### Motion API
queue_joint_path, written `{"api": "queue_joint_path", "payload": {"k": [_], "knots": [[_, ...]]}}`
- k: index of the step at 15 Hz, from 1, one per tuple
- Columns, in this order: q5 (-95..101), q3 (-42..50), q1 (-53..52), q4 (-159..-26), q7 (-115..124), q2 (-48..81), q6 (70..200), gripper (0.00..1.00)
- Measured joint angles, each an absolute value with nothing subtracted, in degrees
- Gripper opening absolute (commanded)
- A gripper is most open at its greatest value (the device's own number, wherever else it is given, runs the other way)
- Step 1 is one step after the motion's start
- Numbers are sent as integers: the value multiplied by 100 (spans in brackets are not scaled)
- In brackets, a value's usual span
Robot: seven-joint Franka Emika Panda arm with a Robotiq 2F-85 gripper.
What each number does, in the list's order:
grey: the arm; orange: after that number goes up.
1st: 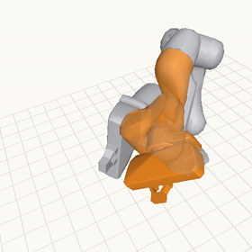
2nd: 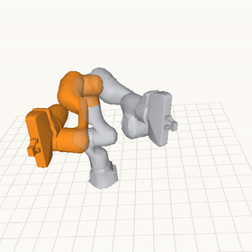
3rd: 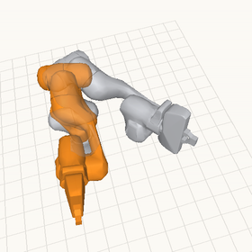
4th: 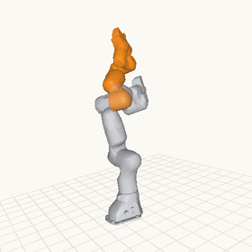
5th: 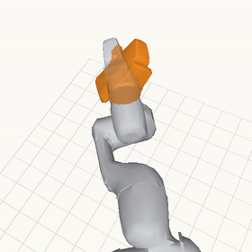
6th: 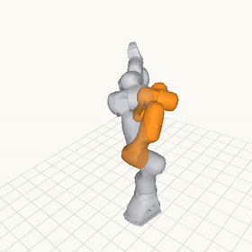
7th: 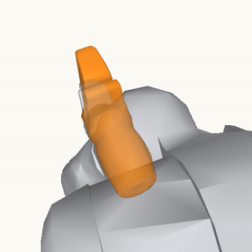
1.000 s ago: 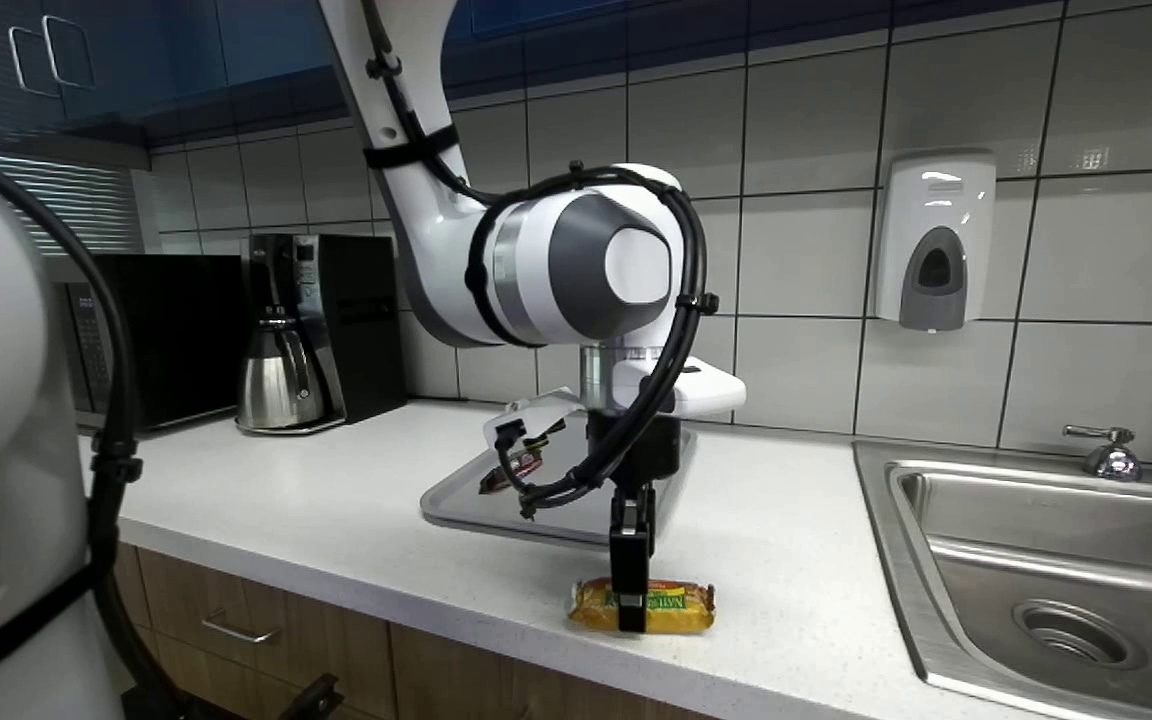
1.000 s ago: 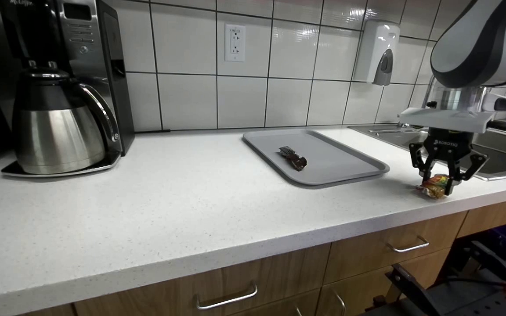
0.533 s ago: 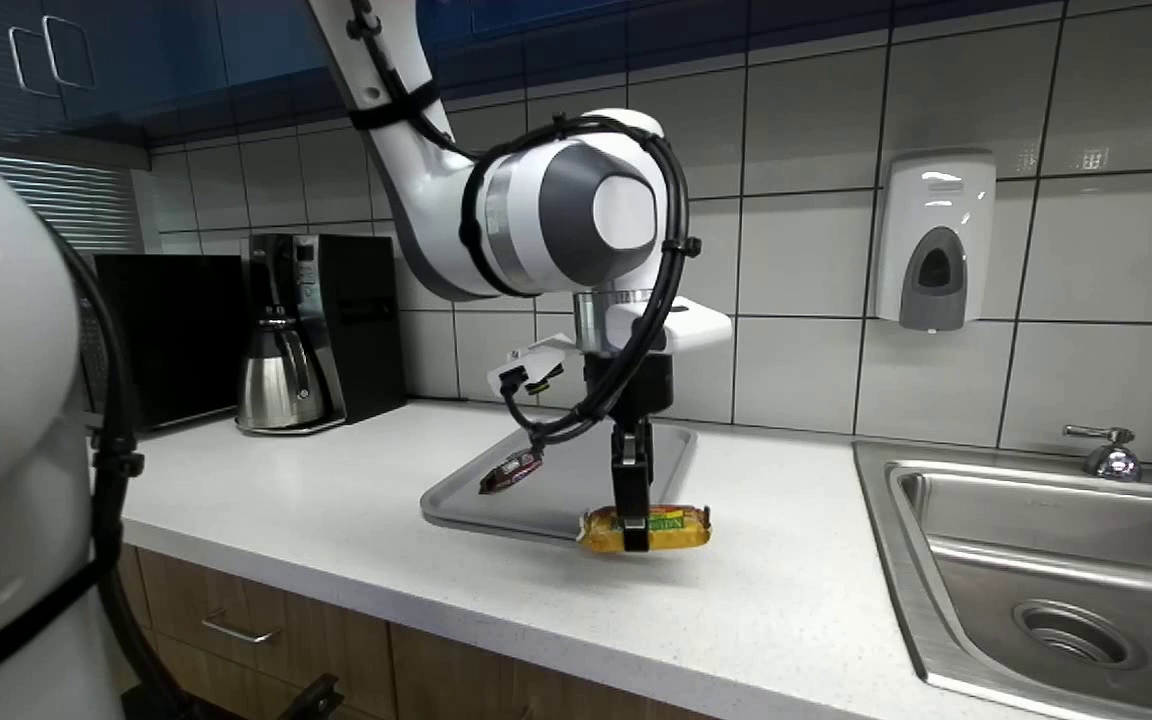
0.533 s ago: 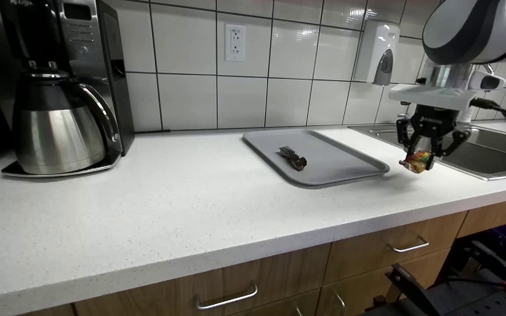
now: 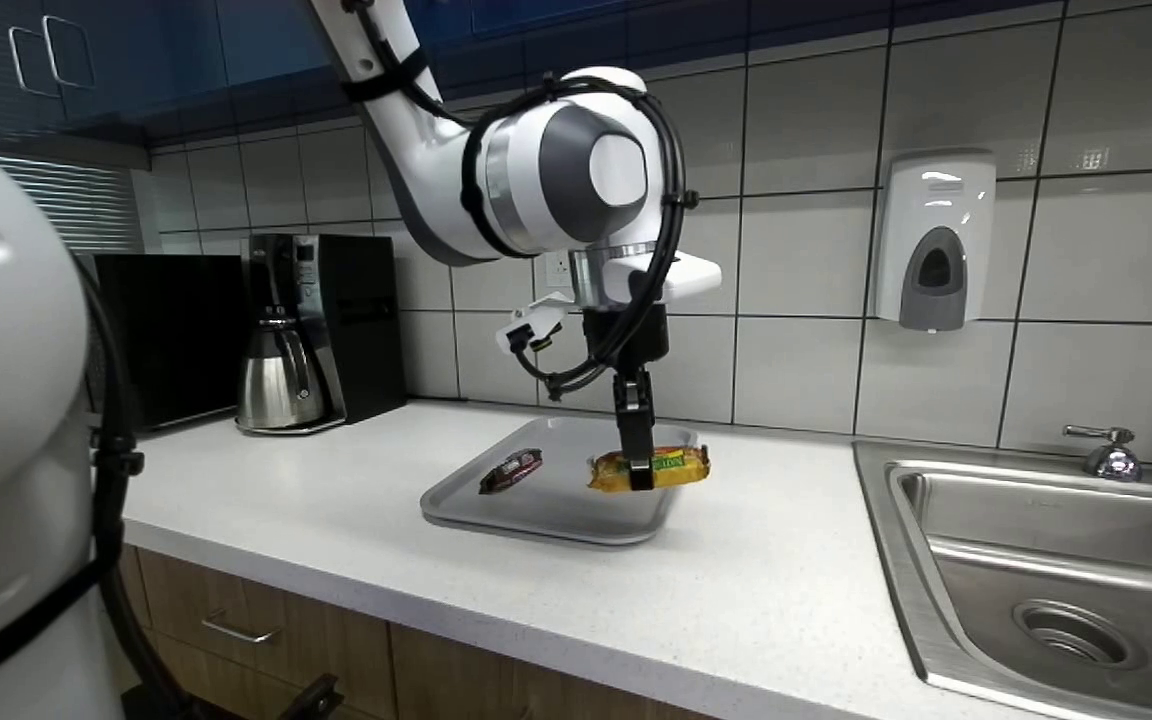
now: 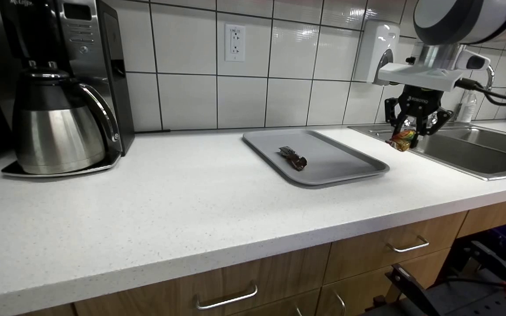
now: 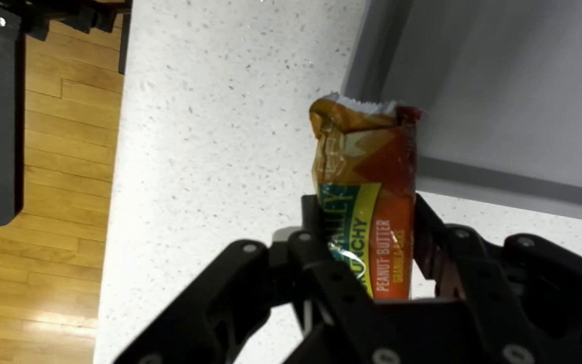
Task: Put the packets on the grey tray.
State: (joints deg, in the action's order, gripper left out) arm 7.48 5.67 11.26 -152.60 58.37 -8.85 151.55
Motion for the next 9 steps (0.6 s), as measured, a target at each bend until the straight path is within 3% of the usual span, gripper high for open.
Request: {"api": "queue_joint_path", "payload": {"k": [9], "knots": [[669,329,735,-14657,5764,-392,14873,19]]}}
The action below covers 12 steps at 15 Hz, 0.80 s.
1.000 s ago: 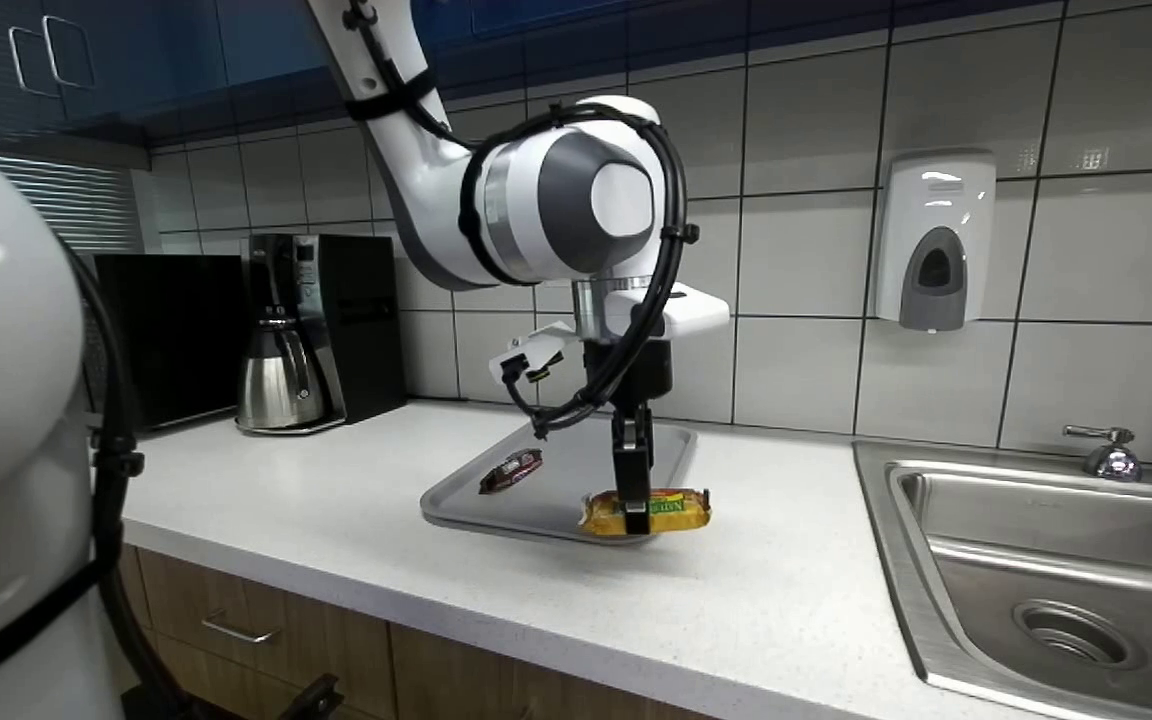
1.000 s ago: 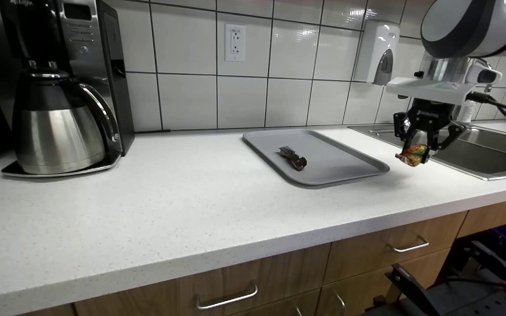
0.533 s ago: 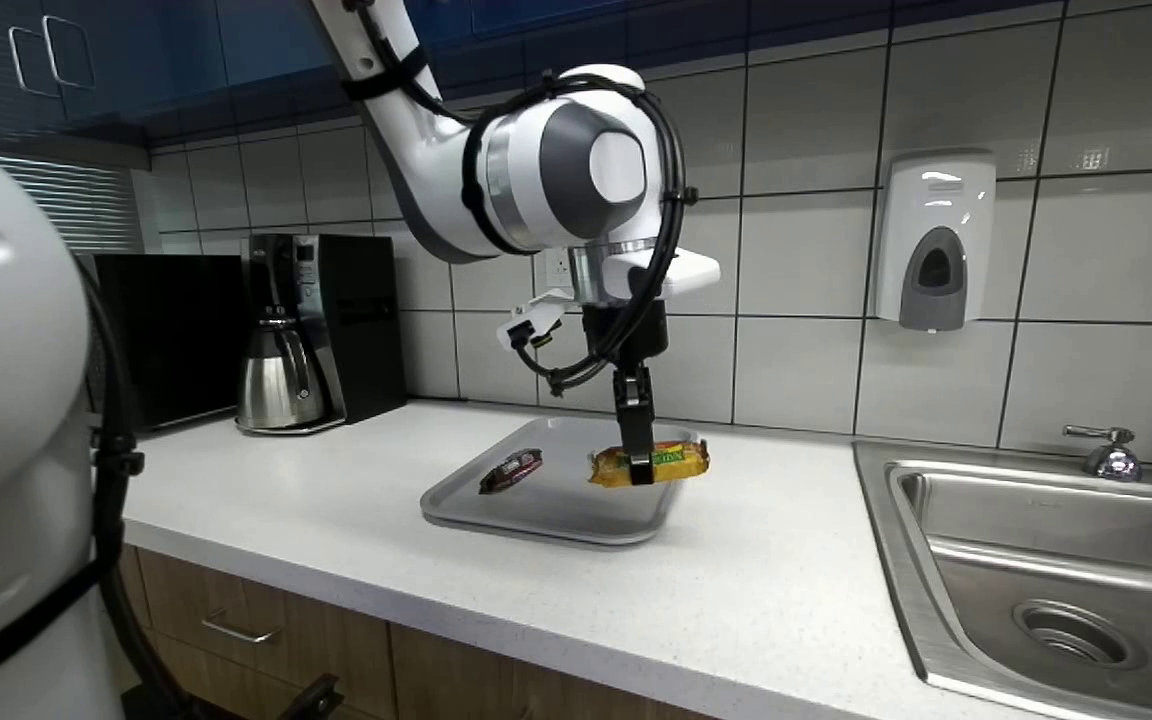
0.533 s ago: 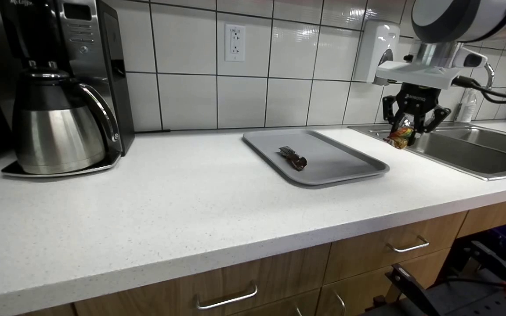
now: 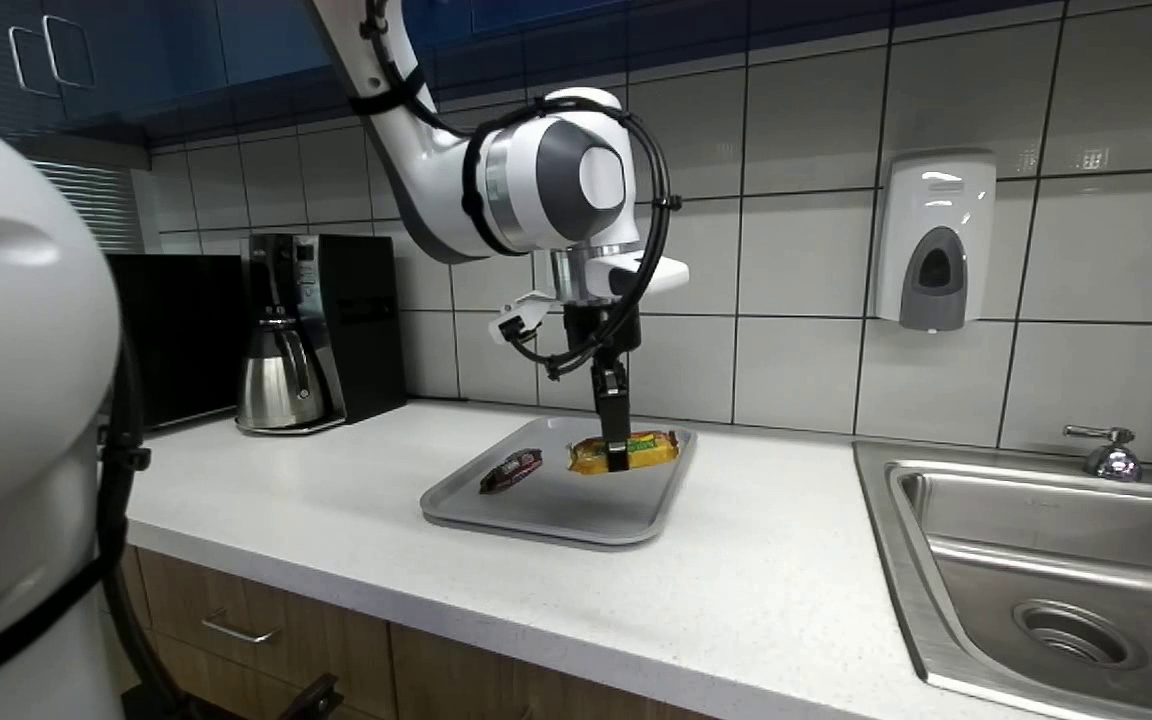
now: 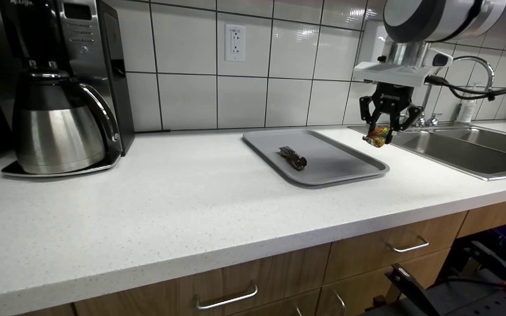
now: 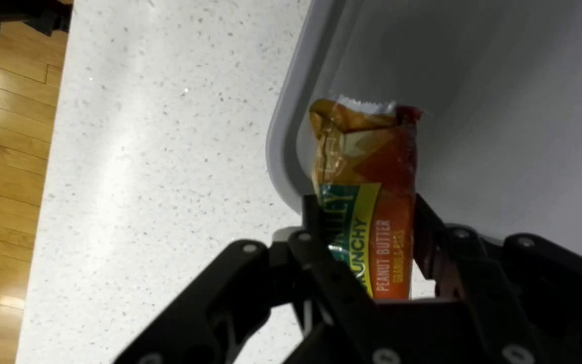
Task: Put the packets on the grey tray.
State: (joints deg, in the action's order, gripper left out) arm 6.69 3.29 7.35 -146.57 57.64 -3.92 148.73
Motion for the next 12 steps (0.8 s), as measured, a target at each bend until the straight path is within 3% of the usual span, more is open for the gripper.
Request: {"api": "queue_joint_path", "payload": {"k": [12], "knots": [[673,295,202,-13581,5628,1082,14526,19]]}}
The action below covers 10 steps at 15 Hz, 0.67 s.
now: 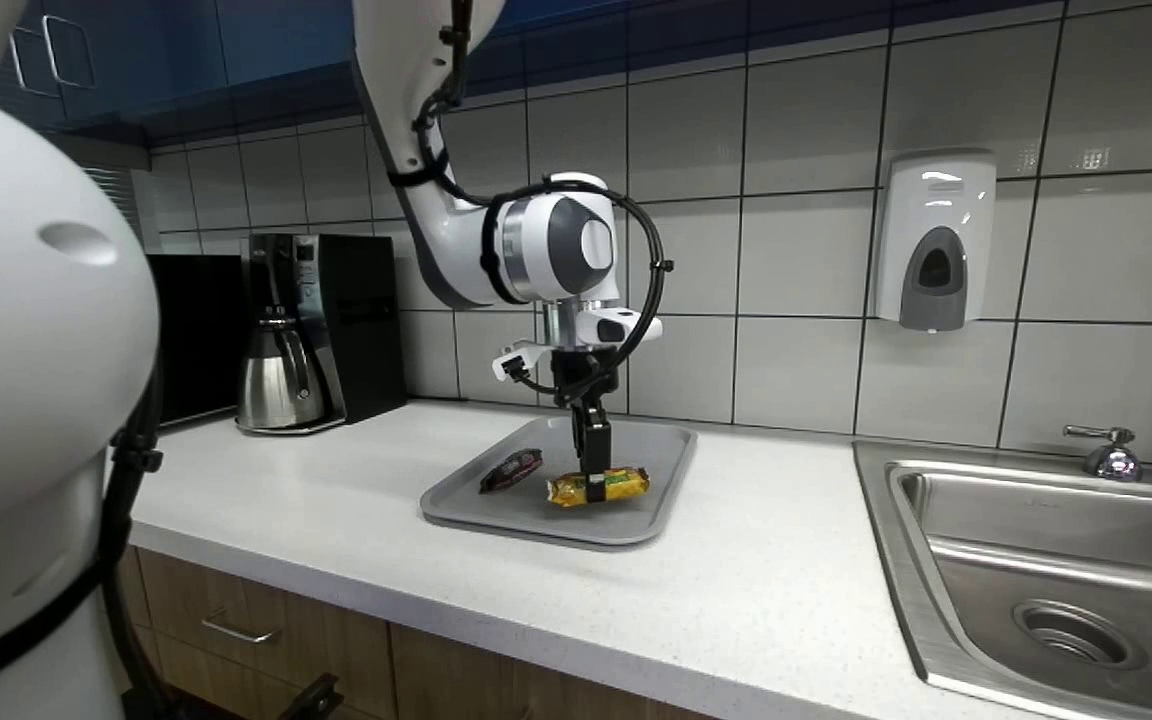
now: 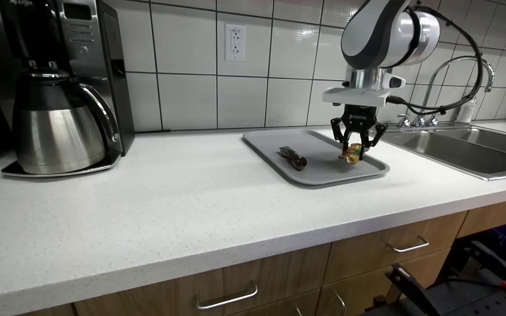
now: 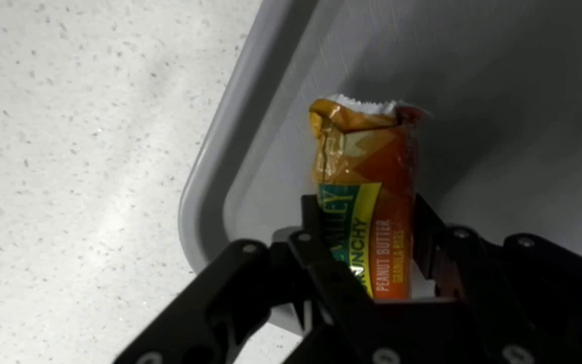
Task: Put the packets on the grey tray.
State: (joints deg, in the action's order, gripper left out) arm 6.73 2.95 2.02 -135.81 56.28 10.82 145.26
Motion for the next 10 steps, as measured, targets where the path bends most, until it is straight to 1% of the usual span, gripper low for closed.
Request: {"api": "queue_joint_path", "payload": {"k": [3,4,5,9,10], "knots": [[672,309,131,-13417,5605,1359,14529,19],[662,309,115,-13382,5585,1415,14530,69],[651,310,100,-13357,5564,1448,14530,70],[633,328,57,-13337,5497,1496,14530,98],[633,338,47,-13336,5493,1496,14530,100]]}}
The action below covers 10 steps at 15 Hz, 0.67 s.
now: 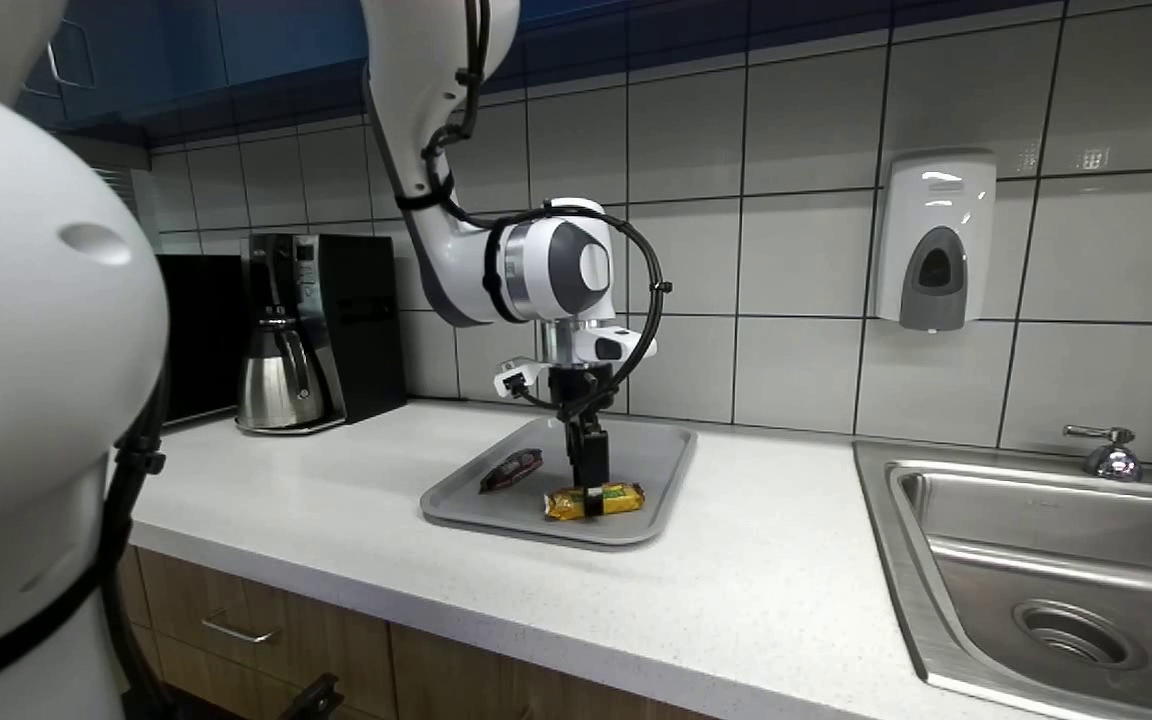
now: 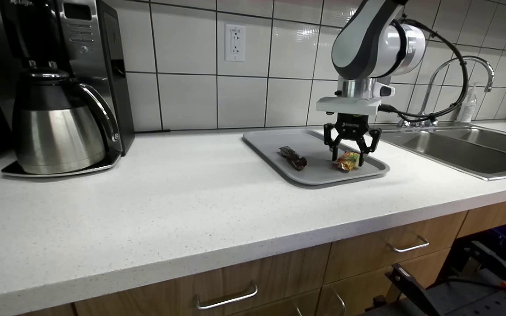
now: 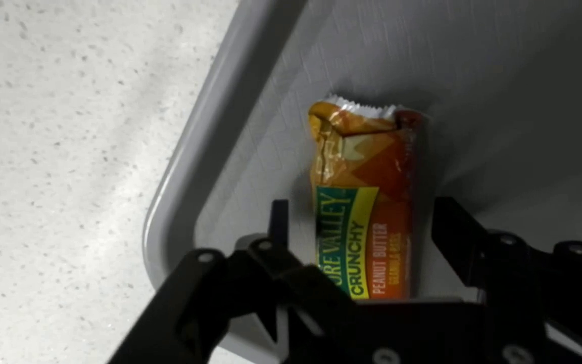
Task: Put the packets on the grey tray.
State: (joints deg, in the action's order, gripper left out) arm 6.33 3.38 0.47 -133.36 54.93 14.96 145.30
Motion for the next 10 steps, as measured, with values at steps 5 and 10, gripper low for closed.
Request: {"api": "queue_joint_path", "payload": {"k": [5,10], "knots": [[532,357,-22,-13291,5395,1409,14523,100],[451,353,-98,-13295,5234,1063,14345,100]]}}
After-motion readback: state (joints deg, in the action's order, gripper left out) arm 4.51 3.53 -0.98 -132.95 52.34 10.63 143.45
